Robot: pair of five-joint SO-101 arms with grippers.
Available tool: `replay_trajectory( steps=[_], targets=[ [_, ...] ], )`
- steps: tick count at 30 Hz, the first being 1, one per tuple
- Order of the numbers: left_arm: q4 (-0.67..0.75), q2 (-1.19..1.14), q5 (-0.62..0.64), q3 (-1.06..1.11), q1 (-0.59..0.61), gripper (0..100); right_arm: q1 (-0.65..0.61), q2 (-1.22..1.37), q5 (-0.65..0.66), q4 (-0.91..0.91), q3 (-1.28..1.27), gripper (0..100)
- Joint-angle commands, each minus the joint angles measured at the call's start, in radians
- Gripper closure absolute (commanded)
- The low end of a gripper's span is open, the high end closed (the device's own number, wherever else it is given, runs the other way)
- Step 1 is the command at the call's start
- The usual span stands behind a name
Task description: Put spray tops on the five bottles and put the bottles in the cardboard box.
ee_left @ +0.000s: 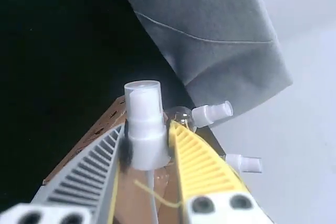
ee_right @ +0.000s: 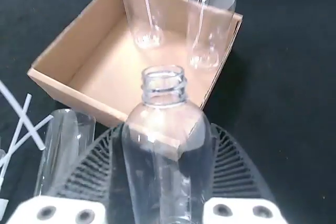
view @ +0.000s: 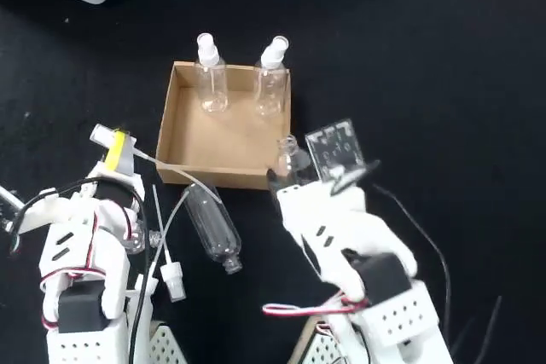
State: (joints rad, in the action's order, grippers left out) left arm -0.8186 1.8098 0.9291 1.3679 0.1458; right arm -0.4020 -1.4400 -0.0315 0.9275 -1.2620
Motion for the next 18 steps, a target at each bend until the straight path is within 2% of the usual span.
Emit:
replay_trajectory(
  steps=[1, 5, 12, 18],
  targets=[
    [0.028, 0.017, 0.008, -0.068, 0.015, 97, -0.021, -0.134, 0.002, -0.026, -0.051, 90.4],
    [0.054, 0.017, 0.009, -0.068, 0.021, 97, -0.021, -0.242, 0.003, -0.094, -0.153, 90.6],
    [0.049, 0.015, 0.017, -0.114, 0.021, 97, -0.028, -0.323, 0.057, -0.104, -0.206, 90.6],
    [0.055, 0.015, 0.064, -0.122, 0.021, 97, -0.107, -0.326, 0.057, -0.106, -0.242, 90.6]
  ],
)
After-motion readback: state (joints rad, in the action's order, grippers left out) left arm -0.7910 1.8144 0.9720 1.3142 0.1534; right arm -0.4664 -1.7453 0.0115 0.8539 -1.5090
